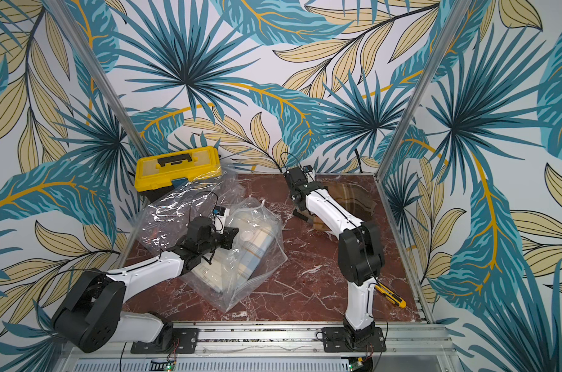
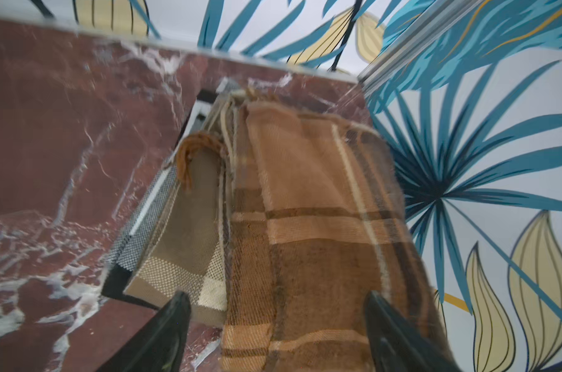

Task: Take the blanket out of the vacuum bag
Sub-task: Place the blanket at the corner of the board.

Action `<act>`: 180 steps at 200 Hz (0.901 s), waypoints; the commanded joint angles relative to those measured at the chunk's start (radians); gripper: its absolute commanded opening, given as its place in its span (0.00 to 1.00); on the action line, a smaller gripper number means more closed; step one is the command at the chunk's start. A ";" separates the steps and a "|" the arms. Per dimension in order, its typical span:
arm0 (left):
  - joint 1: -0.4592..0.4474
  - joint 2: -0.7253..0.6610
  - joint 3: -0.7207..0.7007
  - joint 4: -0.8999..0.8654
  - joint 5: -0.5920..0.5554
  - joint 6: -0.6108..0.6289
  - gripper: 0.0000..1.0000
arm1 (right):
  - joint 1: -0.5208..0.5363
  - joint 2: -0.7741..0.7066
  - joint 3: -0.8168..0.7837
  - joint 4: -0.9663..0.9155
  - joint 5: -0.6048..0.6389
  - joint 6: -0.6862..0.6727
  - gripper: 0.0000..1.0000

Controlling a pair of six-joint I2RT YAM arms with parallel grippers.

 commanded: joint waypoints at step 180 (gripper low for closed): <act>0.005 -0.035 0.009 -0.049 -0.017 0.017 0.00 | -0.154 0.185 0.088 -0.047 -0.253 0.022 0.82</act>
